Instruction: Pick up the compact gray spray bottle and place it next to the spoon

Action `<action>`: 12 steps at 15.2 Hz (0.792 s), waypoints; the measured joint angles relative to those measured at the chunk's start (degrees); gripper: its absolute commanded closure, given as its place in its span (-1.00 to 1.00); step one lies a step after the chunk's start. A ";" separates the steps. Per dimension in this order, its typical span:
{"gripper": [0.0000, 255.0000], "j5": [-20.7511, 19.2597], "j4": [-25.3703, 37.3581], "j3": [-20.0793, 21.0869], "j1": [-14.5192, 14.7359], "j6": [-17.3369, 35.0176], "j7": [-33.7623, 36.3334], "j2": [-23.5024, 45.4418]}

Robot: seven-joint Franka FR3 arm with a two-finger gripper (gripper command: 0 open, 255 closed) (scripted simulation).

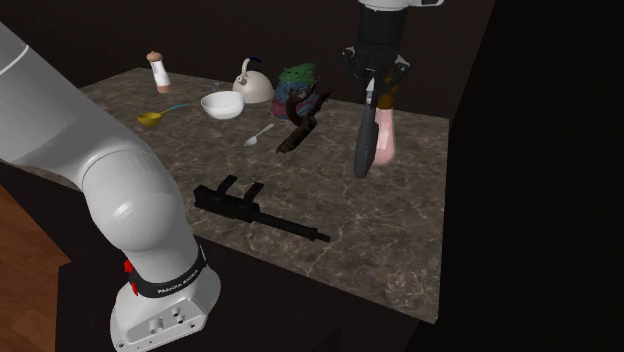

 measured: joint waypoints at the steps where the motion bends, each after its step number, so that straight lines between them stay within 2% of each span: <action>1: 1.00 0.03 0.97 0.05 0.03 -0.92 0.05 0.04; 12: 1.00 0.22 9.86 0.26 0.22 -9.29 0.34 0.57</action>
